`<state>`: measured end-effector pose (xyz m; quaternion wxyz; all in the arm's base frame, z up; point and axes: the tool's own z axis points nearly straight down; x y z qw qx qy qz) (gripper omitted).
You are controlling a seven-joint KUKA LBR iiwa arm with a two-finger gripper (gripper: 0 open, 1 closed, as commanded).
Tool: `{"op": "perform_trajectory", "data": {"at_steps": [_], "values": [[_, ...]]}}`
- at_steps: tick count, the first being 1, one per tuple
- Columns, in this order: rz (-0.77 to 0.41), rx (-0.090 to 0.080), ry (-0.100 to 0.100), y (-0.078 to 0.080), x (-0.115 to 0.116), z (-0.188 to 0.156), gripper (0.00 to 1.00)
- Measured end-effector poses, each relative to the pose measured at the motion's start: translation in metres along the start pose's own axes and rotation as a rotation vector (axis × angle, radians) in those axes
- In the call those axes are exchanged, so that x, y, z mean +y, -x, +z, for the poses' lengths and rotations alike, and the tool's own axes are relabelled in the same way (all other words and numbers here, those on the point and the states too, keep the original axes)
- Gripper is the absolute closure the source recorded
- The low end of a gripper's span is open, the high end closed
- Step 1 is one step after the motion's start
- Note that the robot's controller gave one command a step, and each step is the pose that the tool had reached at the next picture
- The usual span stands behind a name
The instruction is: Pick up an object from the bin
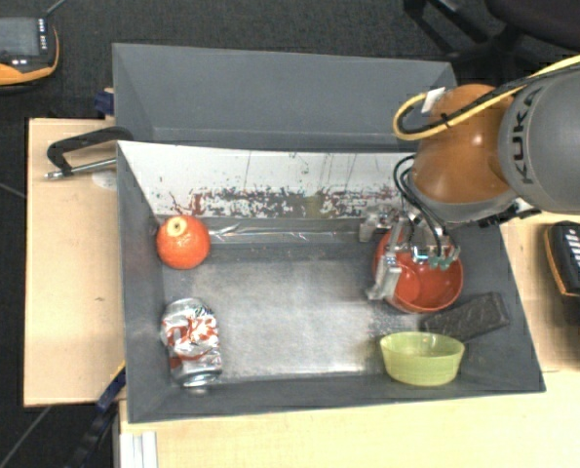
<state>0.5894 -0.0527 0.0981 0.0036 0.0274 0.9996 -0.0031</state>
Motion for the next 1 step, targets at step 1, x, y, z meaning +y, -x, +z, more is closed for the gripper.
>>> {"op": "perform_trajectory", "data": {"at_steps": [1], "values": [[-0.082,-0.008,0.003,-0.0276,-0.0378,-0.0612,0.00]]}}
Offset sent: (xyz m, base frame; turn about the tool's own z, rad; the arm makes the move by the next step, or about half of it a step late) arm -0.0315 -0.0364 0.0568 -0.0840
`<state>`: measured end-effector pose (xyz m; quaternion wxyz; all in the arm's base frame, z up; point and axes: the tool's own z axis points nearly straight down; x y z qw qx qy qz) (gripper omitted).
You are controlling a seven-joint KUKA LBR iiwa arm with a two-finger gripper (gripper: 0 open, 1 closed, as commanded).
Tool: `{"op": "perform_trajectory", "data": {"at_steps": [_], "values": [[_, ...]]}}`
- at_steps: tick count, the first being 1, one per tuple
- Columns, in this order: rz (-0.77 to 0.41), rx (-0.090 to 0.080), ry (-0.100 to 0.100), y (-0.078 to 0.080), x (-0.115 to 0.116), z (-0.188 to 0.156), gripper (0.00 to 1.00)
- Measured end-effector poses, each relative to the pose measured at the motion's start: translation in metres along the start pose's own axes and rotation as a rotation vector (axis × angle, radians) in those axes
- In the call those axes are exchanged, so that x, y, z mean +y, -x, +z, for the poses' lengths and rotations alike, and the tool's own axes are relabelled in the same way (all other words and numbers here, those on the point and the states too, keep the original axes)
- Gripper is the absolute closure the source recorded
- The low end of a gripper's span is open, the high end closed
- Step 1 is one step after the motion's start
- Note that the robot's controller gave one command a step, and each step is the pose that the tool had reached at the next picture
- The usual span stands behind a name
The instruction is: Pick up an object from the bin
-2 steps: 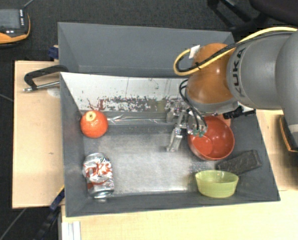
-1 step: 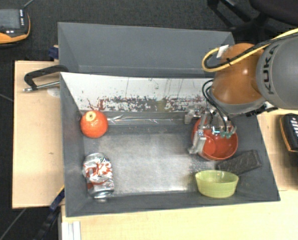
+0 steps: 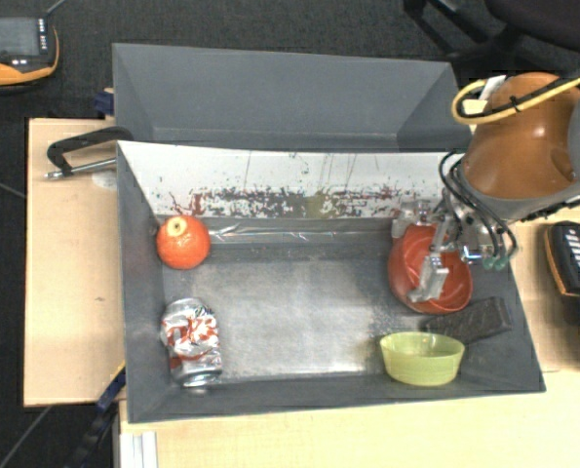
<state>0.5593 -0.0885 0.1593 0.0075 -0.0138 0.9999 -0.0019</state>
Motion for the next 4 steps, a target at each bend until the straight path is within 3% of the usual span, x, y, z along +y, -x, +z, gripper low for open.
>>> {"op": "perform_trajectory", "data": {"at_steps": [1,2,3,4], "values": [[-0.009,0.001,0.012,0.002,0.010,0.002,1.00],[-0.026,0.001,0.005,0.010,0.017,0.021,1.00],[-0.019,0.002,0.002,0.009,0.012,0.022,0.00],[-0.111,-0.009,0.002,0.021,0.030,-0.022,0.00]]}}
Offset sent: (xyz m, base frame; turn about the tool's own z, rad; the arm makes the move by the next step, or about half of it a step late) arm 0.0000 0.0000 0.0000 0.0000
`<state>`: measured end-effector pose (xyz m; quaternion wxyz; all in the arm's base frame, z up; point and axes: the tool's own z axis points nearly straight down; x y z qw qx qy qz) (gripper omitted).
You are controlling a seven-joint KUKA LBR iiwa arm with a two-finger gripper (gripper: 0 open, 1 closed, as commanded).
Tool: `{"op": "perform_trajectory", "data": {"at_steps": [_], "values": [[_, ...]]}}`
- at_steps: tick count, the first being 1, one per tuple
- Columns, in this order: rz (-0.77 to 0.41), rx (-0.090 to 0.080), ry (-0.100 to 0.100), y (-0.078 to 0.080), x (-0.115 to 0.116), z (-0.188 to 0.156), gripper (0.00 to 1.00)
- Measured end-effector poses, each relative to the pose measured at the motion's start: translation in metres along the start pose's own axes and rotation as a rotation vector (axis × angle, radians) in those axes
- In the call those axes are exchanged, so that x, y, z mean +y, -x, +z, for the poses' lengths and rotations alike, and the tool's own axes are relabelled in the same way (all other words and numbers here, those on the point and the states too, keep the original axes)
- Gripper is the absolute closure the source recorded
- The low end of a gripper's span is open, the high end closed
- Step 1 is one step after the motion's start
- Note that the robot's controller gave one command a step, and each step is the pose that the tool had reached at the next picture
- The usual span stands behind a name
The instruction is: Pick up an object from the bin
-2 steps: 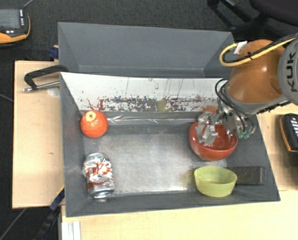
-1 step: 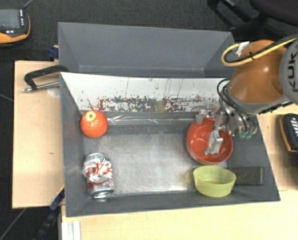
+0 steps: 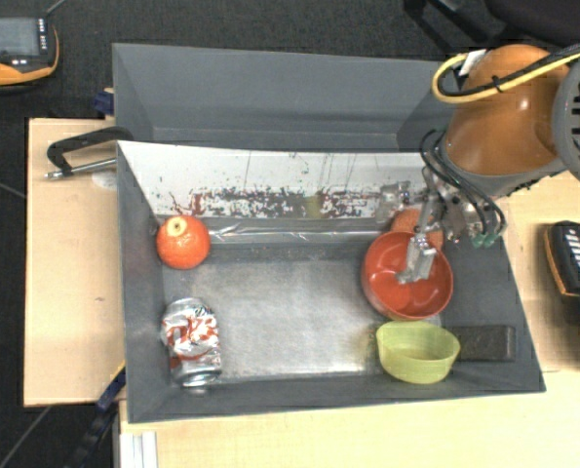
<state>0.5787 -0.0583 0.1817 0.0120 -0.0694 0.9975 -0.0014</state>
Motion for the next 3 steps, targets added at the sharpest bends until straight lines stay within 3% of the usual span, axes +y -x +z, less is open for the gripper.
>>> {"op": "perform_trajectory", "data": {"at_steps": [1,2,3], "values": [[-0.001,0.003,0.002,0.008,-0.030,0.092,0.00],[-0.001,-0.005,0.001,0.010,-0.030,0.087,1.00],[0.038,-0.012,0.000,-0.039,-0.059,0.109,1.00]]}}
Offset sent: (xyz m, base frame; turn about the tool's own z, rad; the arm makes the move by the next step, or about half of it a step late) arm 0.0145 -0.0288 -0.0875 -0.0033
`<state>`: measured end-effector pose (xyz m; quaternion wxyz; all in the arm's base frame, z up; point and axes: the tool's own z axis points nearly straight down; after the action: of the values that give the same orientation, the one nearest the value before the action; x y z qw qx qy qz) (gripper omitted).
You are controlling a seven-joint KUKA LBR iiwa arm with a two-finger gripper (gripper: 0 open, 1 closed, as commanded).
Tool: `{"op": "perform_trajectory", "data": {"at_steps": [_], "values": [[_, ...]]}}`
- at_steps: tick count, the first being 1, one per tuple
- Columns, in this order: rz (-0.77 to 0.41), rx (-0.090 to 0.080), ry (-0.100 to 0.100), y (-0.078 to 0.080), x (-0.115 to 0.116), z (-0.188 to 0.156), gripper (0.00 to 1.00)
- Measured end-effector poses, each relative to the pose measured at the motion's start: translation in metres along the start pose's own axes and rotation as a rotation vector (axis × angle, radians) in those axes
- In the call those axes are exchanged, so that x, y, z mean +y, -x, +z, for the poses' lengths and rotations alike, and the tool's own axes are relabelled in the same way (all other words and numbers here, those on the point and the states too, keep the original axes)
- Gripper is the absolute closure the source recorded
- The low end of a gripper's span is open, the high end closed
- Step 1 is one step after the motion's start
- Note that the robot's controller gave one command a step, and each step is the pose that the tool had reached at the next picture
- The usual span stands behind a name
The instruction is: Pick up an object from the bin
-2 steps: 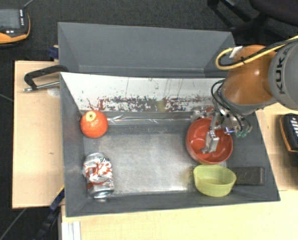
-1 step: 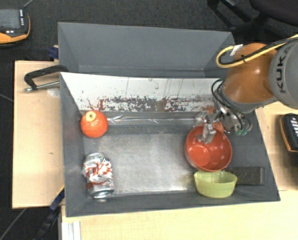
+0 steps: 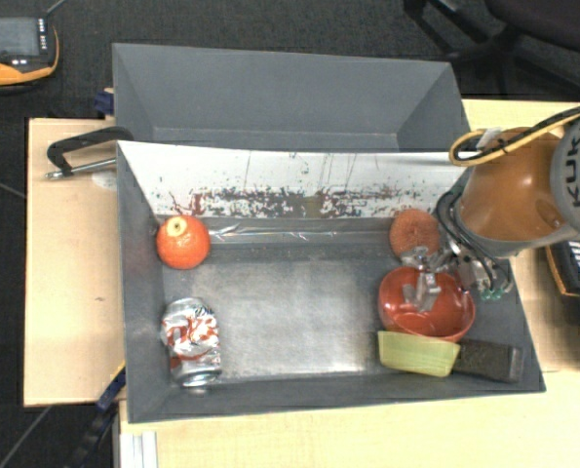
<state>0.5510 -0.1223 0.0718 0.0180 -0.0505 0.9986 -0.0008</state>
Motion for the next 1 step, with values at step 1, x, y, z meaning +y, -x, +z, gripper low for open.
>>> {"op": "perform_trajectory", "data": {"at_steps": [1], "values": [[-0.147,-0.026,-0.002,-0.0110,-0.0172,-0.0049,1.00]]}}
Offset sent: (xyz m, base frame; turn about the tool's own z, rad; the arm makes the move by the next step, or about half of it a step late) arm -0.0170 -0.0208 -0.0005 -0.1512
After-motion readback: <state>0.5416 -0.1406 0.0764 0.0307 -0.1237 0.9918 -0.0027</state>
